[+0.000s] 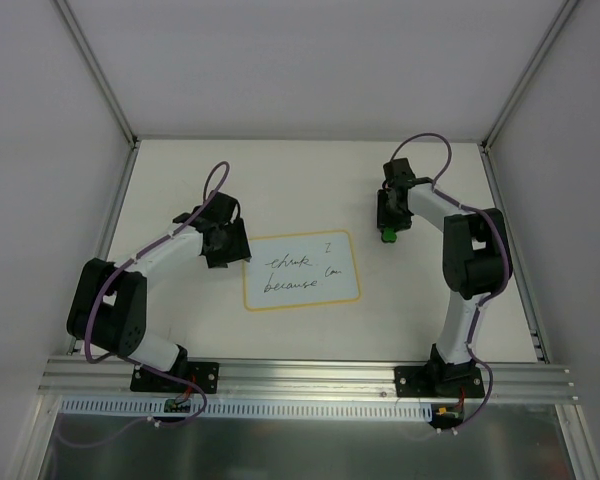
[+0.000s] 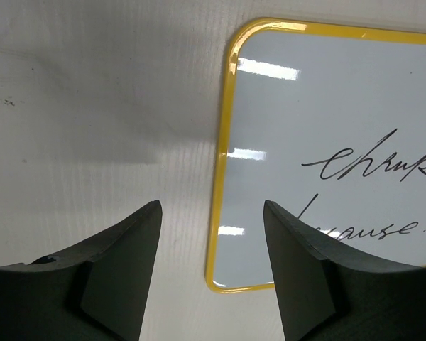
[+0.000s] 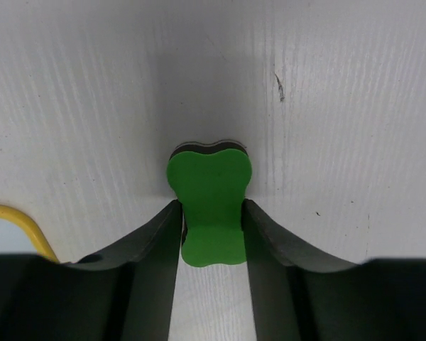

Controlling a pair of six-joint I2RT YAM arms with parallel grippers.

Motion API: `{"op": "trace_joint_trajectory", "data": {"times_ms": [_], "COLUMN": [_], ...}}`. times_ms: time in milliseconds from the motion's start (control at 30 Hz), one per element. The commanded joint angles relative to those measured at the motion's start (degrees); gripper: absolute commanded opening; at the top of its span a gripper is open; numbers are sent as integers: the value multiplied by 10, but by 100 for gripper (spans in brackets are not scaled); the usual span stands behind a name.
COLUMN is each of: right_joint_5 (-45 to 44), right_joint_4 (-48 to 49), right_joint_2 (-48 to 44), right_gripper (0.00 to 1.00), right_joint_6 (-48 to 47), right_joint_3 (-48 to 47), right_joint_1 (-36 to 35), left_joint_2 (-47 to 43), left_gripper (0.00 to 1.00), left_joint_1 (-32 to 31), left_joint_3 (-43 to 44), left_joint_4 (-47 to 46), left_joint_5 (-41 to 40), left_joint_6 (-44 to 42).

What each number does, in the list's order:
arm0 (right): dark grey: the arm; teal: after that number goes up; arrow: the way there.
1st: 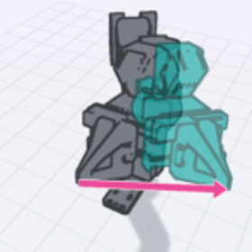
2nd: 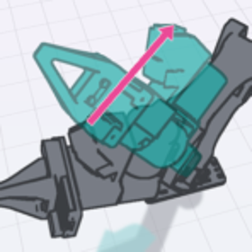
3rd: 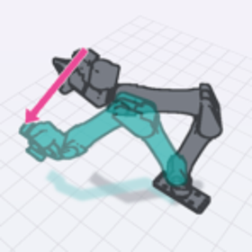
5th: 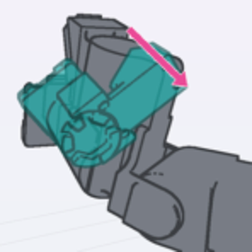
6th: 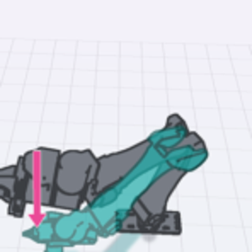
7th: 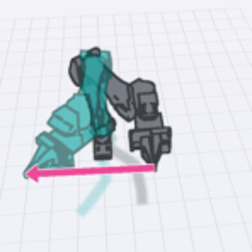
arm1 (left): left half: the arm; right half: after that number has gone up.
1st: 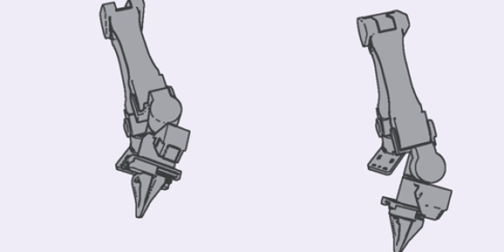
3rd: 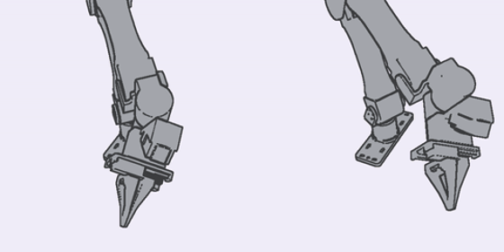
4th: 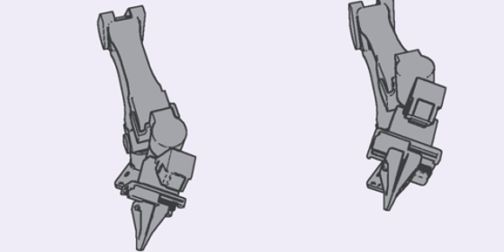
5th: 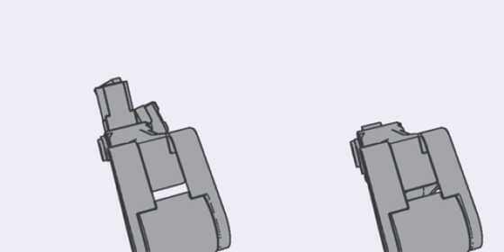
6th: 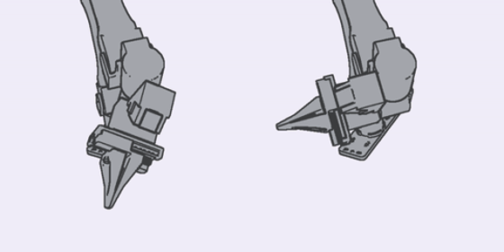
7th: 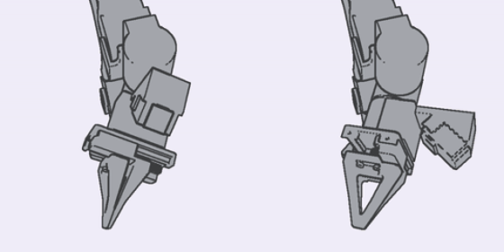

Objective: Erase the whiteboard

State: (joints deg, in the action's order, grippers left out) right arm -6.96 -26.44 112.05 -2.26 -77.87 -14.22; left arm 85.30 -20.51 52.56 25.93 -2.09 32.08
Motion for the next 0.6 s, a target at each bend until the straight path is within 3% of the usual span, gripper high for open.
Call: {"op": "trace_joint_trajectory", "data": {"times_ms": [0, 200, 567], "right_joint_5": [-13, -24, -35], "right_joint_4": [-9, -8, -6], "right_joint_2": [-7, -20, -97], "right_gripper": [38, 12, 2], "right_joint_6": [1, -1, 76], "right_joint_3": [-13, -6, 22], "right_joint_1": [0, -5, -153], "left_joint_2": [-17, 9, 94], "left_gripper": [60, 59, 43], "left_joint_1": [5, 5, 5], "left_joint_3": [-5, -1, 37], "left_joint_4": [1, 1, 0], "left_joint_5": [-3, 5, -4], "left_joint_6": [-10, -5, -2]}}
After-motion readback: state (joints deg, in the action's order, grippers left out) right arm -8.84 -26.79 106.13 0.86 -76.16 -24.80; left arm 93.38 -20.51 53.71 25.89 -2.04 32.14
